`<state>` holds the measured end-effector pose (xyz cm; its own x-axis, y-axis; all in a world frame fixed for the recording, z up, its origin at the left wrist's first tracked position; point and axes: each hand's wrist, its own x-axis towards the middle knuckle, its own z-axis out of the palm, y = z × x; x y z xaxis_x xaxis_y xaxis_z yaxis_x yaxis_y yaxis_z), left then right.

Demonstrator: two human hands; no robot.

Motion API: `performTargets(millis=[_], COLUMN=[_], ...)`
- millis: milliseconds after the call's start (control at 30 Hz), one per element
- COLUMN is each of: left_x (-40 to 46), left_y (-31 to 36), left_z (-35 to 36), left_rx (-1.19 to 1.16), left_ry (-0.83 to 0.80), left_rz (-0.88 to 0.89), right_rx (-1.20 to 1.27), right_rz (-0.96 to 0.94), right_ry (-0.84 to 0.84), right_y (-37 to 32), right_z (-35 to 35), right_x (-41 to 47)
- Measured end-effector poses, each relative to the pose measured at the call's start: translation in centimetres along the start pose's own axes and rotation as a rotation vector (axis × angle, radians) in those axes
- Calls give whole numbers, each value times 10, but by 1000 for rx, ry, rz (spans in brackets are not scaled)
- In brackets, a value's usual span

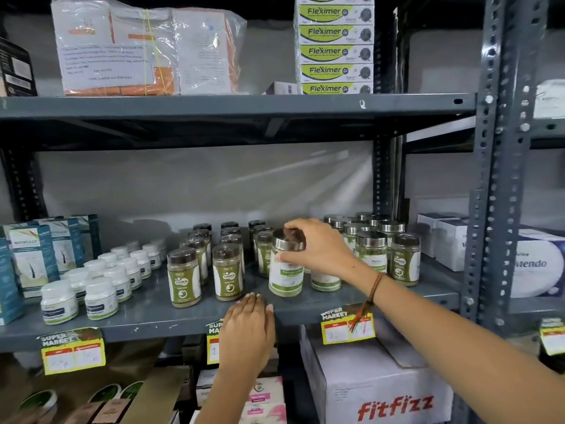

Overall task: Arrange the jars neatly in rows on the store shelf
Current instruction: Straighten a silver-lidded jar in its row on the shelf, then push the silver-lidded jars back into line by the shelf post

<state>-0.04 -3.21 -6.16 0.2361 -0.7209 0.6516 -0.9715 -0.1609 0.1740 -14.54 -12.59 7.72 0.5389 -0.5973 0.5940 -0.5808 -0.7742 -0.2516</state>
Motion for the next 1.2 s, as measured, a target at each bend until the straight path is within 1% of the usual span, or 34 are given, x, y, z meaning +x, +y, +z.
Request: performTargets(millis=[100,200,333,433,567,700,867,1200], left_x=[-1,-2,-2,-3,-2,-2,-1,-1], left_y=[0,1,3,3,3,3,3,6], left_z=[-1,-3,-4,-4,-3,-2,-2,-6], left_rx=[-9,-1,9,3,0,1,9,-1], left_ry=[12,9,-1,0,-10,-22,-44,-60], left_rz=[3,0,-2,-13,-23,-35,-41,-45], right_rx=[108,97,-4,-102,-215,-349,-486,-671], right_rz=[64,116,204,286,385,467,485,401], right_ry=[35,77,147,163,155,130,89,18], right_y=[16,38,78,109,145,166,181,187], right_z=[-29,-56,-91,-112,-128,-129,-121,-111], right_x=[-20,-40,-59,-68,-74,-72,-69,-67])
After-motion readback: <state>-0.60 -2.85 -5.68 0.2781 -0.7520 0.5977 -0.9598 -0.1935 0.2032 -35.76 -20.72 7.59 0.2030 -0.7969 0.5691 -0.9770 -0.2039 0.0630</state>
